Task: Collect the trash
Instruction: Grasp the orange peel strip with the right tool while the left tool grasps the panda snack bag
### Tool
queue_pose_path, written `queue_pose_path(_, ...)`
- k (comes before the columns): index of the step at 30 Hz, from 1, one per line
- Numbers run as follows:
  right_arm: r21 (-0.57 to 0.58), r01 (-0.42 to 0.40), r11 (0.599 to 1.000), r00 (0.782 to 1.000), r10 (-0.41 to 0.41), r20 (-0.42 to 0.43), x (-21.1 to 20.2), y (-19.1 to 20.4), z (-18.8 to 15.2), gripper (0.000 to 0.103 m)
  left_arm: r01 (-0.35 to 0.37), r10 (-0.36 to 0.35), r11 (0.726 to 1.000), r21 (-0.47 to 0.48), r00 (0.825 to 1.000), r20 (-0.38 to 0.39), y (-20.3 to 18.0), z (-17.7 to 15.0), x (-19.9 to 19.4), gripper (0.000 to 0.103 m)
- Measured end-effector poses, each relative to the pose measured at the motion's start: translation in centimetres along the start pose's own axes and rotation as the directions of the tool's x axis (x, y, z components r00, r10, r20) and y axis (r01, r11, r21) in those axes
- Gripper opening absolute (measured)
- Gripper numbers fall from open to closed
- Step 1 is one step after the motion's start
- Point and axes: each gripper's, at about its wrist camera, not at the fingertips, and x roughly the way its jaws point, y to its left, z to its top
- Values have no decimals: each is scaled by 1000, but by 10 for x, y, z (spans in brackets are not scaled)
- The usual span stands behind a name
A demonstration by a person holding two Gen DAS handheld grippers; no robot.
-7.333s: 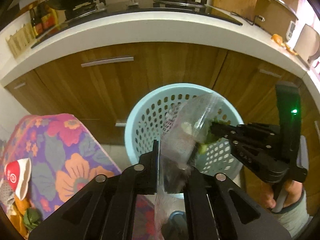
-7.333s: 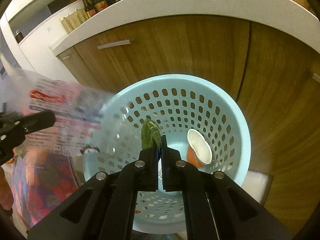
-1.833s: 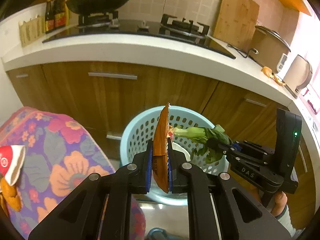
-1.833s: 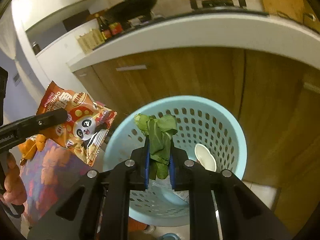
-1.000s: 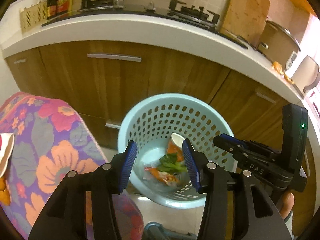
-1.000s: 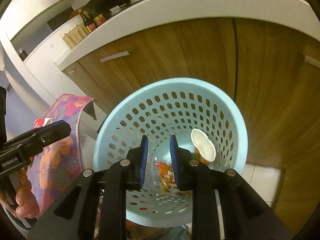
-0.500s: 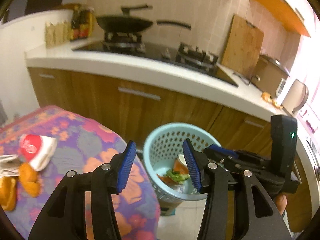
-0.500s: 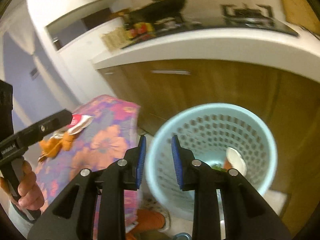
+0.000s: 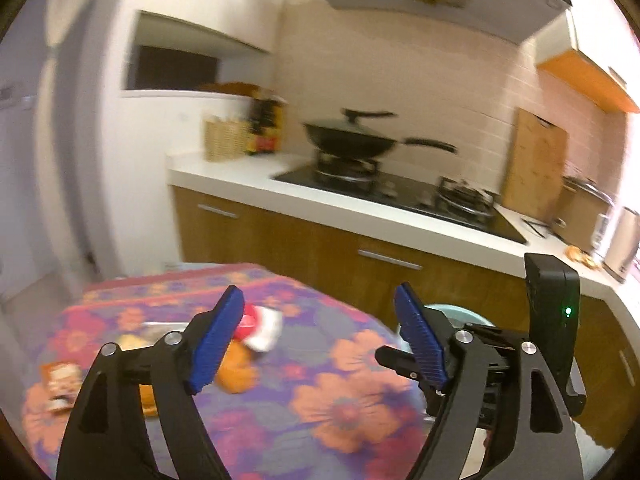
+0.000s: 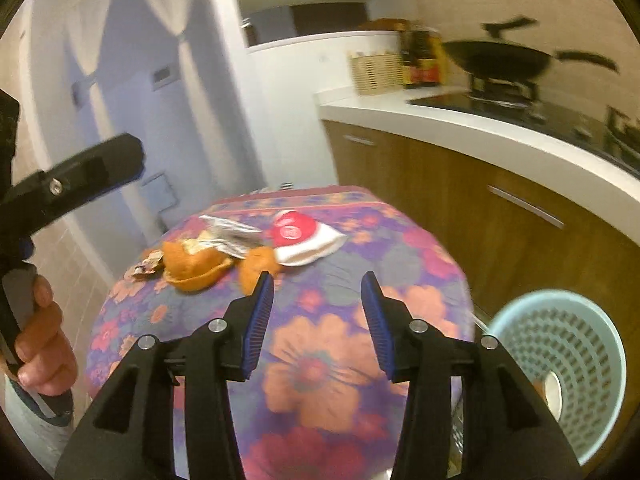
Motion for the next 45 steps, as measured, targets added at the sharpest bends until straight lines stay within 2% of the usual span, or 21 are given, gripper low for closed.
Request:
queue_pose_path(4, -51, -37, 998, 999, 36, -22, 31, 37, 6, 42, -126, 127, 991, -51, 991, 29, 47, -8, -25, 77)
queue_pose_path(8, -66, -49, 997, 997, 44, -68, 65, 60, 6, 42, -221, 226, 966, -135, 974, 25, 103, -18, -41, 77)
queue_pose_path(12, -36, -51, 998, 984, 44, -175, 108, 71, 0, 42, -355, 359, 907, -226, 933, -25, 164, -38, -50, 78)
queue_pose_path(16, -18, -31, 999, 971, 25, -239, 134, 73, -8, 42, -447, 432, 838, -314, 894, -120, 218, -62, -49, 78)
queue_pose_path(17, -22, -20, 1000, 969, 14, -245, 139, 72, -9, 43, -468, 446, 815, -342, 883, -147, 234, -67, -47, 78)
queue_pose_path(18, -26, -11, 1000, 968, 4, -251, 144, 73, -8, 47, -472, 445, 803, -365, 881, -161, 245, -71, -47, 78)
queue_pose_path(20, -30, 19, 999, 967, -26, -254, 153, 74, -4, 56, -458, 418, 785, -418, 888, -189, 267, -79, -42, 78)
queue_pose_path(21, -33, 35, 999, 966, -42, -253, 157, 74, -2, 57, -452, 400, 769, -452, 892, -212, 281, -84, -37, 78)
queue_pose_path(23, -43, 52, 998, 967, -61, -248, 164, 74, 1, 57, -444, 385, 757, -479, 896, -221, 293, -92, -29, 78)
queue_pose_path(25, -51, 63, 997, 964, -74, -257, 171, 75, 2, 57, -463, 379, 744, -482, 886, -266, 301, -100, -14, 77)
queue_pose_path(28, -50, 73, 996, 961, -84, -263, 179, 75, 5, 57, -486, 366, 744, -459, 871, -329, 305, -110, 5, 75)
queue_pose_path(31, -49, 85, 995, 959, -95, -267, 186, 74, 7, 57, -499, 348, 761, -416, 854, -388, 302, -118, 21, 68)
queue_pose_path(32, -50, 87, 995, 957, -98, -274, 188, 74, 6, 57, -508, 353, 769, -388, 844, -405, 299, -117, 24, 65)
queue_pose_path(34, -59, 96, 994, 952, -108, -286, 193, 75, 7, 57, -507, 352, 783, -359, 838, -417, 299, -120, 28, 54)
queue_pose_path(36, -65, 102, 993, 946, -116, -302, 197, 75, 6, 57, -529, 377, 791, -308, 817, -436, 294, -121, 33, 44)
queue_pose_path(38, -73, 109, 991, 945, -126, -302, 198, 76, 5, 53, -519, 375, 810, -275, 817, -438, 287, -121, 35, 28)
queue_pose_path(39, -80, 107, 991, 946, -126, -298, 198, 77, 5, 45, -521, 382, 813, -260, 814, -438, 282, -120, 36, 22)
queue_pose_path(43, -103, 86, 991, 953, -112, -281, 194, 81, 2, 28, -516, 396, 826, -229, 819, -416, 271, -118, 34, 9)
queue_pose_path(44, -108, 84, 991, 955, -111, -276, 193, 82, 1, 22, -511, 399, 830, -224, 823, -404, 268, -118, 31, 3)
queue_pose_path(45, -110, 85, 990, 956, -112, -270, 191, 83, 1, 20, -507, 397, 832, -227, 828, -395, 266, -116, 30, 3)
